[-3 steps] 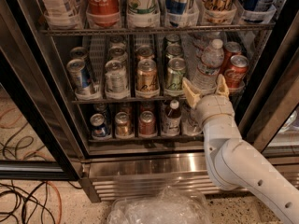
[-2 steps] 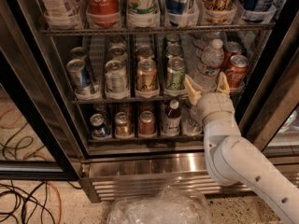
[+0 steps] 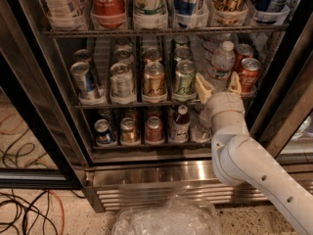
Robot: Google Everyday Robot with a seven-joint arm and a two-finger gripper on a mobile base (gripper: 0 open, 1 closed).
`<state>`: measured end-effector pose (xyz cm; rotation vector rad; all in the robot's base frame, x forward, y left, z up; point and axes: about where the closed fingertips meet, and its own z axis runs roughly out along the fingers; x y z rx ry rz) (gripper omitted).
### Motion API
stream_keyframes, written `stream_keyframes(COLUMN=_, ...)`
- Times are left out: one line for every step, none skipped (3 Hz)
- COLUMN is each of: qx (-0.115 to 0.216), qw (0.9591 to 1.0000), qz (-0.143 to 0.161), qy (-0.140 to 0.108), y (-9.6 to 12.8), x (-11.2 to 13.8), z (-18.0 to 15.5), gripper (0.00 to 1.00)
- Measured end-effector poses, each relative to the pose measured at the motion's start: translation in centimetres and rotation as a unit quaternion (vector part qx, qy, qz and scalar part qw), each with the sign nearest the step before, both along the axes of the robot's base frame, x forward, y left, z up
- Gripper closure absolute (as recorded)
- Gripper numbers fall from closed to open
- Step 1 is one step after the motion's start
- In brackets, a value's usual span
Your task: Pick water bottle from middle shelf of fridge
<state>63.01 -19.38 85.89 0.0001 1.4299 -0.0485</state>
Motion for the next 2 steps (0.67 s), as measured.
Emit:
stream_keyframes(qx=0.008, qw=0.9999, qz=-0.010, qy=0.004, y=-0.5, x=0.7, z=-0.3, gripper=0.30)
stream_keyframes(qx=0.014, qw=0.9995, qz=-0.028, qy=0.001, y=-1.4, x=2.2, z=-0.3, gripper=0.30)
